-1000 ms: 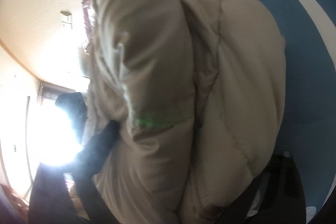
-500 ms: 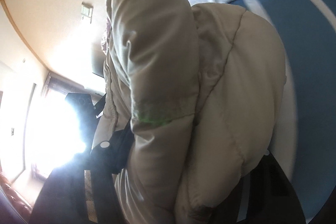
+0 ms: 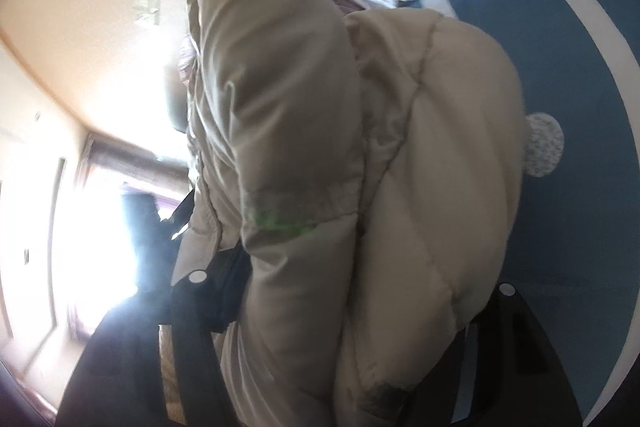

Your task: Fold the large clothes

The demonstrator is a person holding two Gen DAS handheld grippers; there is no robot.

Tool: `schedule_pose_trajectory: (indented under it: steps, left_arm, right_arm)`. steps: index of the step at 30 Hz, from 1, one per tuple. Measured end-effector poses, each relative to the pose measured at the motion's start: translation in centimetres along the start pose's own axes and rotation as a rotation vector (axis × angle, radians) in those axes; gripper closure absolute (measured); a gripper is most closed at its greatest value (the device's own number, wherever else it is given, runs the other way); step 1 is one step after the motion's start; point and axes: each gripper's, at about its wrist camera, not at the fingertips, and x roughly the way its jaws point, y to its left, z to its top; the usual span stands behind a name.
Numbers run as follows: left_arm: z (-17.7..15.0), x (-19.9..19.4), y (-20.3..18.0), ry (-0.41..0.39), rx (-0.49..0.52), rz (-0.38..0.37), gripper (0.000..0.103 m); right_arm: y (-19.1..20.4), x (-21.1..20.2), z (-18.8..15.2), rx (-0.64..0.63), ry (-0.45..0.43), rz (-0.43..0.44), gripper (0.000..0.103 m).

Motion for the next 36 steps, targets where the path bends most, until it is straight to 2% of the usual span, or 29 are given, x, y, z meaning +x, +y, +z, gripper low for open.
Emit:
schedule_pose_trajectory:
  steps: [4, 9, 12, 13, 14, 17, 19, 21, 22, 24, 28, 30, 34, 36]
  left_arm:
    - [0.7, 0.7, -0.4, -0.023, 0.035, 0.039, 0.035]
    - [1.1, 2.0, -0.7, -0.05, 0.074, 0.085, 0.034]
    - [0.7, 1.8, -0.7, -0.068, 0.069, 0.111, 0.031]
    - [0.6, 1.4, -0.7, -0.072, 0.062, 0.112, 0.03]
    - [0.6, 1.0, -0.8, -0.075, 0.059, 0.114, 0.03]
    - [0.4, -1.5, -2.1, -0.122, 0.113, 0.162, 0.028]
    - [0.0, -3.7, -3.7, -0.174, 0.19, 0.205, 0.014]
    - [-0.4, -4.9, -5.4, -0.204, 0.255, 0.231, 0.01]
    - [-0.6, -5.2, -6.2, -0.211, 0.285, 0.244, 0.01]
    - [-1.3, -5.3, -7.9, -0.201, 0.325, 0.25, 0.01]
    - [-2.5, -4.4, -9.8, -0.165, 0.366, 0.217, 0.01]
    - [-3.4, -3.7, -10.8, -0.16, 0.409, 0.221, 0.01]
    - [-4.4, -1.2, -11.4, -0.084, 0.432, 0.207, 0.01]
    - [-4.9, 0.0, -11.4, -0.08, 0.45, 0.218, 0.007]
  right_arm:
    - [0.2, -0.4, -0.6, 0.003, -0.061, -0.04, 0.042]
    - [-0.4, -0.6, -1.2, 0.021, -0.108, -0.041, 0.043]
    - [-0.9, -0.9, -1.7, 0.023, -0.099, -0.066, 0.035]
    - [-1.0, -1.1, -2.0, 0.028, -0.1, -0.104, 0.025]
    - [-1.0, -1.8, -2.2, 0.023, -0.107, -0.134, 0.019]
    - [0.4, -3.6, -2.6, -0.02, -0.153, -0.232, 0.017]
    - [2.0, -6.0, -3.2, -0.065, -0.25, -0.346, 0.017]
    - [3.7, -8.4, -3.7, -0.106, -0.378, -0.458, 0.017]
    - [5.2, -9.5, -4.0, -0.142, -0.46, -0.512, 0.018]
    - [7.3, -9.6, -3.8, -0.21, -0.497, -0.534, 0.029]
    - [10.8, -5.1, -3.2, -0.352, -0.414, -0.615, 0.058]
    - [11.3, -2.9, -2.9, -0.386, -0.438, -0.656, 0.06]
    - [9.8, -2.8, -0.3, -0.353, -0.475, -0.629, 0.062]
    - [9.6, -2.3, -0.2, -0.346, -0.487, -0.663, 0.069]
